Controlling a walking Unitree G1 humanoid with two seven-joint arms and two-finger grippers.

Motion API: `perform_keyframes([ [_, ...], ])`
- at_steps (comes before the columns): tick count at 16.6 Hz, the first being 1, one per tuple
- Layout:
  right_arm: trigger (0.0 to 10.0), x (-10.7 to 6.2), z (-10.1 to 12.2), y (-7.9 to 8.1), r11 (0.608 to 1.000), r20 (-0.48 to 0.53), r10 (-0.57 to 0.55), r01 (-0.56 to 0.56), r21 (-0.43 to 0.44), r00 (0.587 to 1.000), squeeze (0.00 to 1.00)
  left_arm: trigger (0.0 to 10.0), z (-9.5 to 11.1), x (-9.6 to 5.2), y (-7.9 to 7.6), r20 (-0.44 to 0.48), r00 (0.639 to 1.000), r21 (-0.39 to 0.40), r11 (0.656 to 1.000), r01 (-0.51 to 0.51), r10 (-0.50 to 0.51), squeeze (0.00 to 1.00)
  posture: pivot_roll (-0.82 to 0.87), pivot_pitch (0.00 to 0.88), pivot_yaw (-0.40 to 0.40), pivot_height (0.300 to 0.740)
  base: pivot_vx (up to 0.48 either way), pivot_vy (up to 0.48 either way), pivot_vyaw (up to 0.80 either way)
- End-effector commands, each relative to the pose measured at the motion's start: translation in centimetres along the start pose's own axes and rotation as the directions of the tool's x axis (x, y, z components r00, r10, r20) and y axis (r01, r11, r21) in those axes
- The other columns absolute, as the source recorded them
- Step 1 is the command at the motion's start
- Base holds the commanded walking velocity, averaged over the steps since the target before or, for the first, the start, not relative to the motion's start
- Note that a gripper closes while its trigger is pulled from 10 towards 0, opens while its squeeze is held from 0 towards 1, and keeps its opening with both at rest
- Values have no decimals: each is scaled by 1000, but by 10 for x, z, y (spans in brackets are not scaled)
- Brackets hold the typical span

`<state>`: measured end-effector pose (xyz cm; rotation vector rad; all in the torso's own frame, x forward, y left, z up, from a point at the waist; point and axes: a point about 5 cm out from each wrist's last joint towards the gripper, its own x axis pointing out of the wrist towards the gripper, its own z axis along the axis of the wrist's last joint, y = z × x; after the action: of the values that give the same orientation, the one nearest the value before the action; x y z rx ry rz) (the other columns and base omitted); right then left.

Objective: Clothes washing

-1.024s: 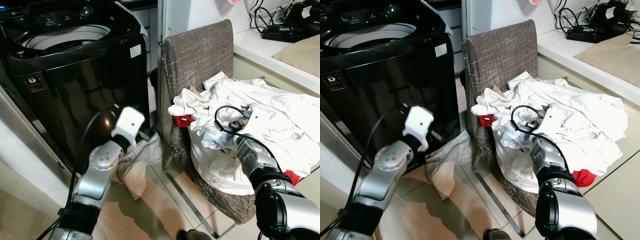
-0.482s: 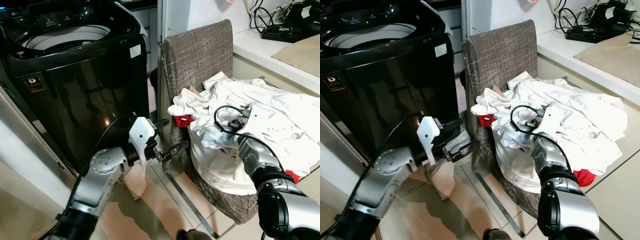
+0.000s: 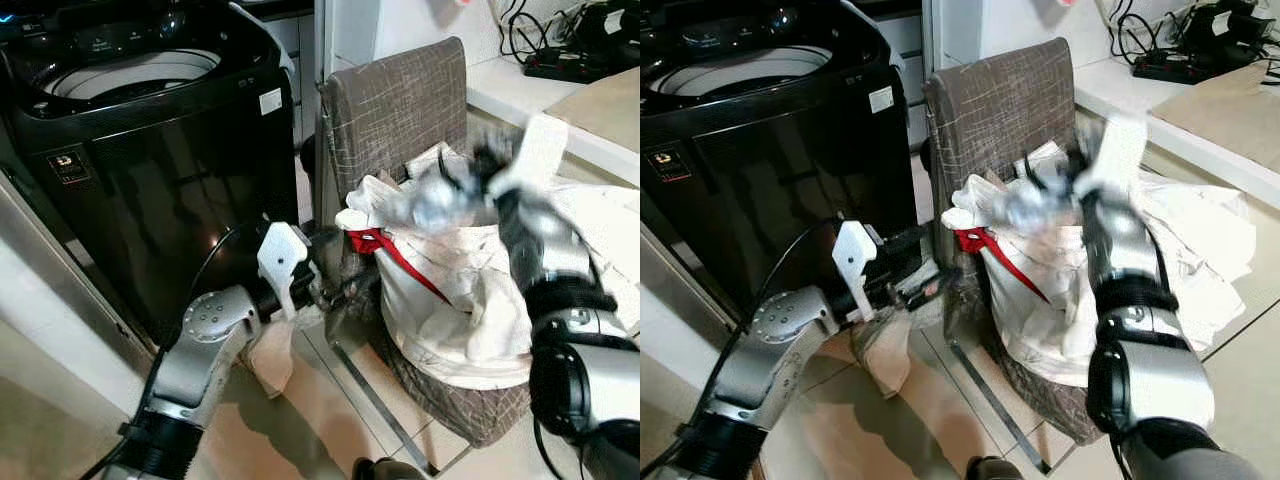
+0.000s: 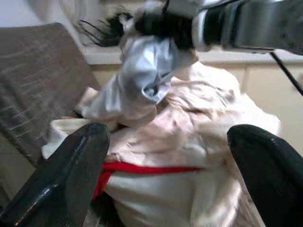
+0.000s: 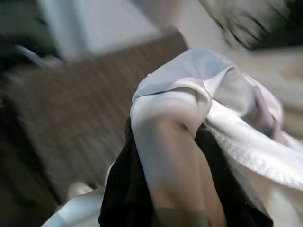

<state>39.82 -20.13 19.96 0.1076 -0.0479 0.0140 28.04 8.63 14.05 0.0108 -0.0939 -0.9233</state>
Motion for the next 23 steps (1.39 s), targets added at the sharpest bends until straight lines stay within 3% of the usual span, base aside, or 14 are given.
perform_keyframes([
  [1,0,5,22,16,997,71,75,-75,4,995,0,10000,4,2,8,11,998,1,998,-65,65,0,-109,2,2,736,0,0,0],
  [4,0,4,57,48,974,196,228,-222,-54,954,0,10000,2,4,29,3,934,14,934,-356,356,0,-105,0,-4,736,0,0,0],
  [5,0,1,69,58,963,253,271,-258,-84,929,0,10000,4,-4,49,0,828,46,827,-560,561,0,-98,0,-17,736,0,0,0],
  [6,0,-2,70,62,957,268,289,-274,-90,919,0,10000,7,-13,63,8,727,79,725,-685,686,0,-94,0,-20,736,0,0,0],
  [10,0,-12,25,59,956,166,289,-274,-107,943,0,10000,13,-43,87,32,490,146,481,-864,871,0,-85,0,-29,736,0,0,736],
  [11,0,-19,5,57,946,113,299,-279,-164,947,0,10000,14,-54,94,49,391,181,377,-909,919,0,-85,0,-29,736,0,0,706],
  [12,0,-23,-5,56,940,94,304,-283,-190,948,0,10000,13,-56,95,44,378,192,364,-911,925,0,-79,0,-33,736,0,0,706],
  [13,0,-32,-31,49,932,26,294,-280,-230,956,0,10000,9,-54,93,29,397,207,383,-900,917,0,-76,0,-35,736,0,0,700],
  [15,0,-44,-68,32,934,-80,239,-252,-253,968,0,10000,2,-44,83,5,476,250,459,-852,880,0,-64,0,-40,736,0,0,700],
  [17,0,-52,-86,24,930,-141,211,-243,-277,967,0,10000,-4,-38,76,-22,511,240,500,-832,860,0,-49,0,-51,736,0,0,681],
  [20,0,-57,-101,19,914,-176,182,-232,-332,967,0,10000,-7,-27,65,-11,550,274,532,-801,835,0,-33,0,-57,736,0,0,650],
  [21,0,-57,-102,18,919,-166,168,-215,-331,972,0,10000,-12,-28,63,-35,533,243,525,-816,845,0,-36,0,-51,736,0,0,625],
  [22,0,-55,-99,16,925,-144,146,-186,-331,979,0,10000,-14,-27,60,-40,544,229,538,-811,838,0,-36,0,-51,736,0,0,600],
  [23,0,-52,-95,14,930,-116,112,-145,-336,987,0,10000,-13,-23,55,-24,591,212,582,-786,807,0,-29,0,-57,736,255,0,463],
])
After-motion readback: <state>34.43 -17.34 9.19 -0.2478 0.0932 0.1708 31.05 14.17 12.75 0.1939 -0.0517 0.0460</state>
